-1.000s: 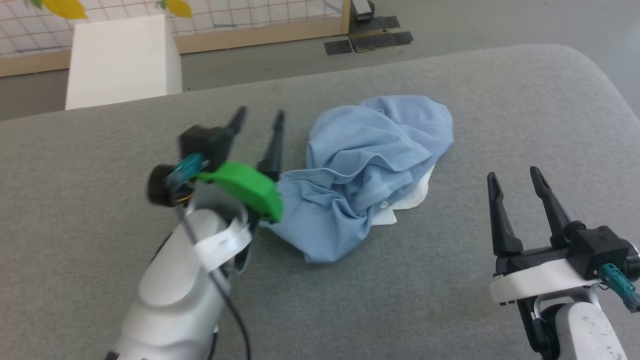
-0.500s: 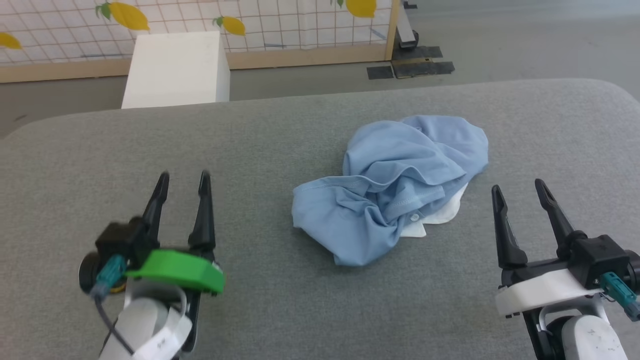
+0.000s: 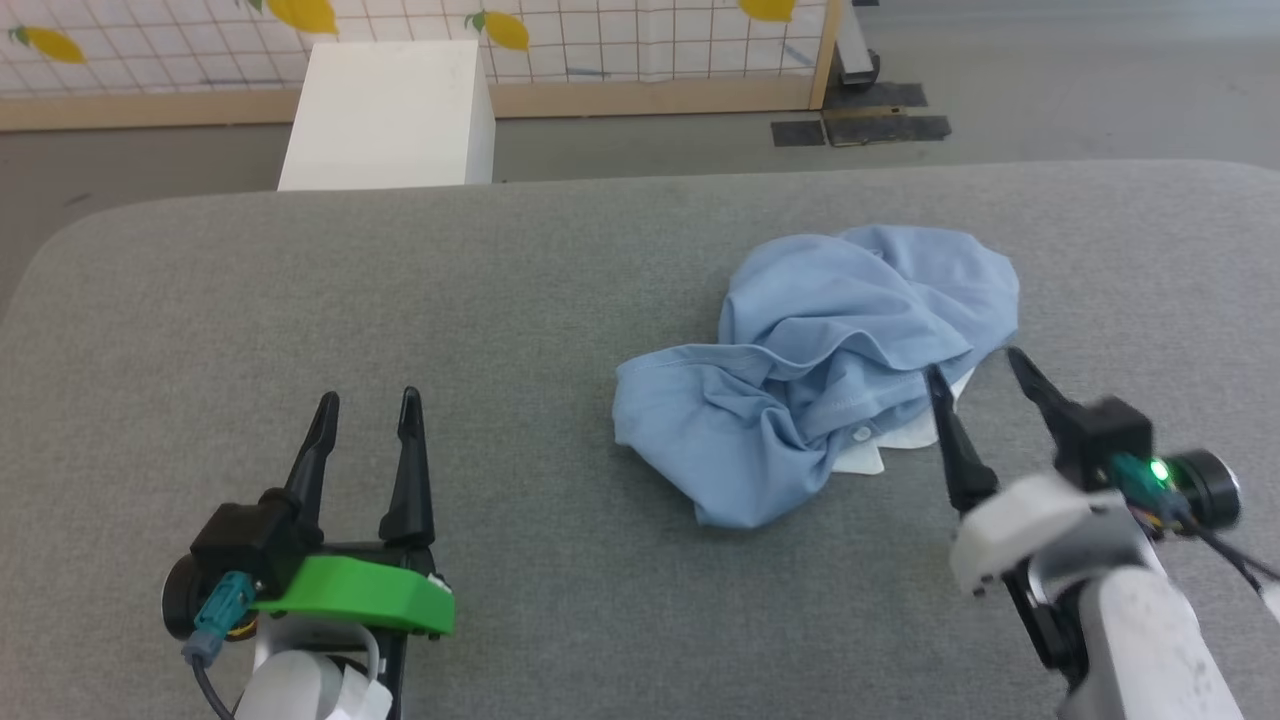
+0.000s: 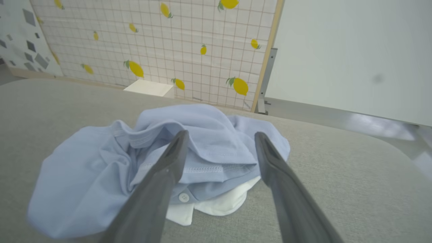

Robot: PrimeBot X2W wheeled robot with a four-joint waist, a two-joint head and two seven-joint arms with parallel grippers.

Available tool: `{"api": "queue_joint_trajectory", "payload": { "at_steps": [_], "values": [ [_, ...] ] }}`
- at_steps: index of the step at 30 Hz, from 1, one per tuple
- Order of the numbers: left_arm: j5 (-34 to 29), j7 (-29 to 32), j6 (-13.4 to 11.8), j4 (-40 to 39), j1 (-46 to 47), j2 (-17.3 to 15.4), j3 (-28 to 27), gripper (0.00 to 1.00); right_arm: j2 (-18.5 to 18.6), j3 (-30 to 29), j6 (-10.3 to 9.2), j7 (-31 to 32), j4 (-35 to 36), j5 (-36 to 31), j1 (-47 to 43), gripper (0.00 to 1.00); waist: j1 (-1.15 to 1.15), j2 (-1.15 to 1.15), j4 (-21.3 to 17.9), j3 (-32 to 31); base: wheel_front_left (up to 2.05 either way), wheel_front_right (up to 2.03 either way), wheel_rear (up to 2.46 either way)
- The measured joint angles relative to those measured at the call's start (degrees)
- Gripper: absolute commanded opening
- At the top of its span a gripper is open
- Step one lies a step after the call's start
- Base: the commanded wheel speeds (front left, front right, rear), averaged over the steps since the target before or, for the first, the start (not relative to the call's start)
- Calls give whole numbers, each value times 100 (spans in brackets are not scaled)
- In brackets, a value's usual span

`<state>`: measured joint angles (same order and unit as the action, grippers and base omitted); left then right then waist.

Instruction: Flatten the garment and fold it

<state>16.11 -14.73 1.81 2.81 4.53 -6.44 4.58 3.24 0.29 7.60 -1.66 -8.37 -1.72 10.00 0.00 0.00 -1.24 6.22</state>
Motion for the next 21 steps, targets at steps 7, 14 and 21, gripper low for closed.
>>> {"api": "queue_joint_trajectory", "payload": {
  "at_steps": [7,14,21],
  "values": [
    [-103,0,129,-66,127,187,-22,100,343,349,0,1136,-1546,130,1300,100,0,0,224,225,0,0,0],
    [-142,0,226,-30,194,283,-41,100,538,708,0,1915,-2499,470,1992,45,0,0,515,415,0,0,0],
    [-247,0,276,49,194,308,-130,100,527,861,-1,1727,-2220,702,1979,0,0,0,672,445,0,0,0]
  ]
}}
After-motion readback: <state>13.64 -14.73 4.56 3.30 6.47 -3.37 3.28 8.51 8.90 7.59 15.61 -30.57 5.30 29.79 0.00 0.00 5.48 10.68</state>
